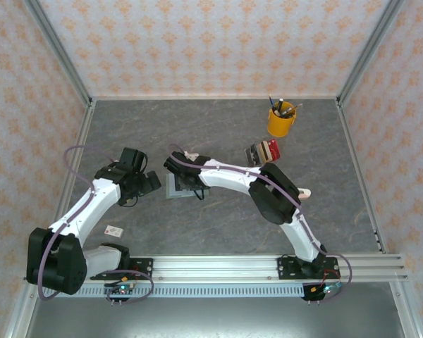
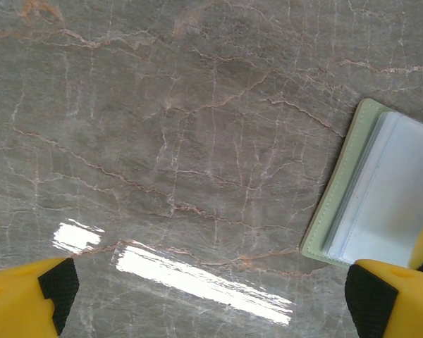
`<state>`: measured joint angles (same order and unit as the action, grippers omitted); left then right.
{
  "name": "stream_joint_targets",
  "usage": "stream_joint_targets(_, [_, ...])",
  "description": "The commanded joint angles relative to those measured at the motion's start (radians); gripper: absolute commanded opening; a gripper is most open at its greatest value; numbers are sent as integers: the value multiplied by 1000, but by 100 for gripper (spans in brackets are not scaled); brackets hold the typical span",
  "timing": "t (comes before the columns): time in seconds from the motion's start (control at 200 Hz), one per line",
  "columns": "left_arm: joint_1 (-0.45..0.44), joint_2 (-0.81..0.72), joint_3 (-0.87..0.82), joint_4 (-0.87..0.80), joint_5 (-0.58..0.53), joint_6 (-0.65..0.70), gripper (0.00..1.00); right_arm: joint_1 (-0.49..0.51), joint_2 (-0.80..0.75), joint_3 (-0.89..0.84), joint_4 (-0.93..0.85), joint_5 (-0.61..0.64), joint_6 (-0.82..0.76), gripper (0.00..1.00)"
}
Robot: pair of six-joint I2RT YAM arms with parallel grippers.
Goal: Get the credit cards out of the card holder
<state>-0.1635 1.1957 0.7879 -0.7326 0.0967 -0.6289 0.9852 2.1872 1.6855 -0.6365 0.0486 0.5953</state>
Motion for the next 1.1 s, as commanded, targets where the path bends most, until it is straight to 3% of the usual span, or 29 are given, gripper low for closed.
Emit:
stream_joint_targets(0.0, [9,8,3,27,16,-8,100,-6,29,19,-31,-1,17,77])
stream_joint_targets(0.23, [11,23,-4,87,121,-17,99,-30,40,-30,-23,-24,22,73])
stream_joint_targets(0.39, [10,60,-7,155,216,-28,93,-45,43,-77,-35,-8,8,69])
stream_joint_targets(0.791, [10,222,-19,358,410,-52,47,-58,52,-120,-21,-24,-5,57])
stream_joint_targets(1.091, [9,313,-9,407,474,-46,40,-82,23,-168,35,-82,15,52])
